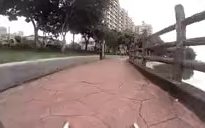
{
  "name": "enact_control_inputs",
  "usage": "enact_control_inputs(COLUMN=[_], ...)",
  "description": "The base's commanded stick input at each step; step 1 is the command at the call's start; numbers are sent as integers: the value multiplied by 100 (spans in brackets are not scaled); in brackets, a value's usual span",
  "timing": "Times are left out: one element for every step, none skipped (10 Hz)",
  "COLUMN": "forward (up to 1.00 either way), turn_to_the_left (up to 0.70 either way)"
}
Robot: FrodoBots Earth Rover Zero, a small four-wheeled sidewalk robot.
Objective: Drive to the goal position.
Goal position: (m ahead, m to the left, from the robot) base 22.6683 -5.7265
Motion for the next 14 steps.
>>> enact_control_inputs(forward=[70, 70, 70, 70, 70, 70, 70, 70, 70, 70, 70, 70, 70, 70], turn_to_the_left=[-14, -3, 0, 0, 0, 0, 0, -18, -30, -31, -31, -31, -27, -4])
